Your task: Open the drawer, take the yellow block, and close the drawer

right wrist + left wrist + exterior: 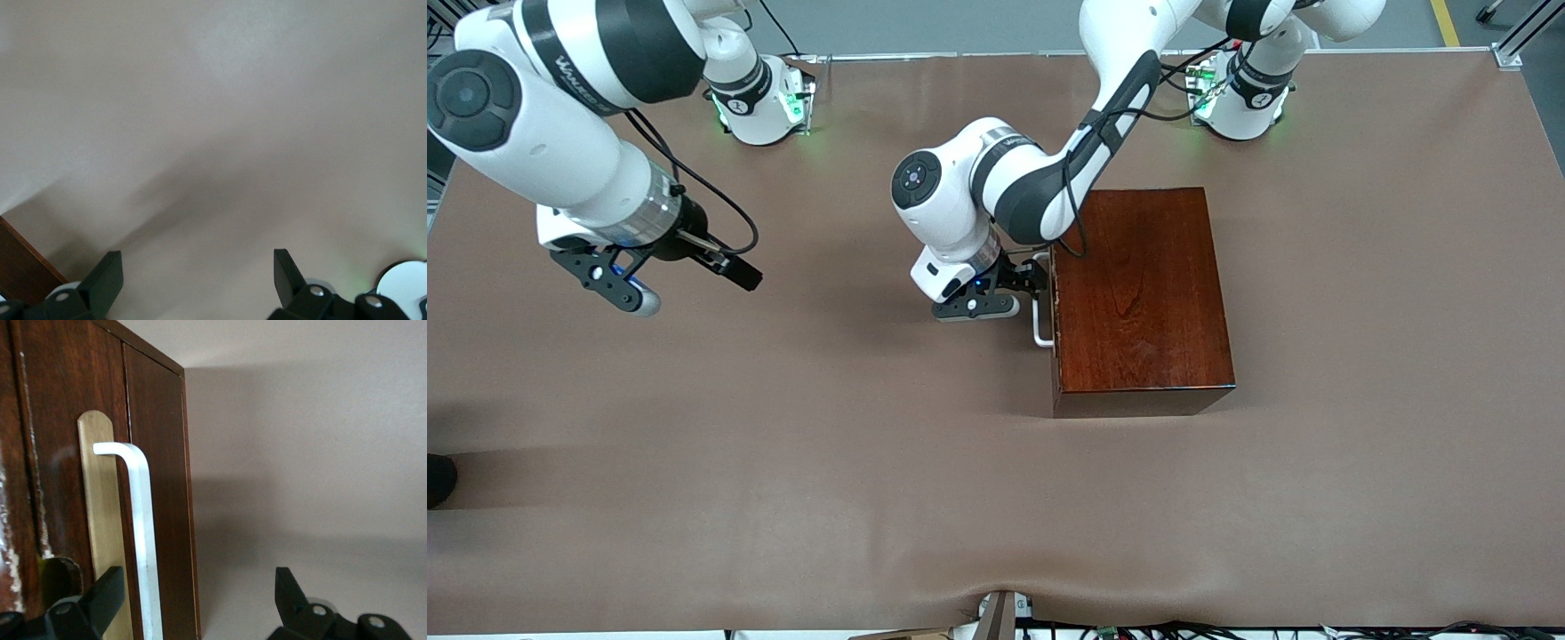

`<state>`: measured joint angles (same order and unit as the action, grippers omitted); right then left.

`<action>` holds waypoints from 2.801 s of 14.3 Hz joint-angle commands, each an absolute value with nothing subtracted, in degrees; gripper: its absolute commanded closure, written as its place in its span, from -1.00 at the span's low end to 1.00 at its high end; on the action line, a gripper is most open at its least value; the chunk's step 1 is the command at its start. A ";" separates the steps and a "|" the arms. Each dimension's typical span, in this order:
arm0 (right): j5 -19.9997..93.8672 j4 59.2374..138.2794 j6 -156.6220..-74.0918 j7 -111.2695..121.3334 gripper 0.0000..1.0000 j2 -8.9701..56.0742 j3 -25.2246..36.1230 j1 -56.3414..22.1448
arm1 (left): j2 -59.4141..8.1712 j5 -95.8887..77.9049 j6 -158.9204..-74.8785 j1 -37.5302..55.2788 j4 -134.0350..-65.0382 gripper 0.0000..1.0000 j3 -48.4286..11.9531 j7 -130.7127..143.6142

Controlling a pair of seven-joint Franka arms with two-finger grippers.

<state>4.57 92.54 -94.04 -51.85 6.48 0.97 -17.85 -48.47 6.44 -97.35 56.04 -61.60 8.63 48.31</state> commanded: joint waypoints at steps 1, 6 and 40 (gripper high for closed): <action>6.50 92.11 -94.57 -55.45 -1.00 7.12 1.32 -18.19 | -49.66 8.00 -95.98 56.87 -60.64 -1.00 9.14 48.16; 6.68 92.11 -95.01 -59.58 -1.00 8.08 1.32 -19.34 | -50.18 7.82 -95.28 56.87 -60.73 -1.00 9.14 48.25; 11.16 89.56 -99.23 -76.12 -1.00 12.74 1.76 -18.63 | -53.70 3.52 -114.25 58.53 -58.54 -1.00 7.56 61.43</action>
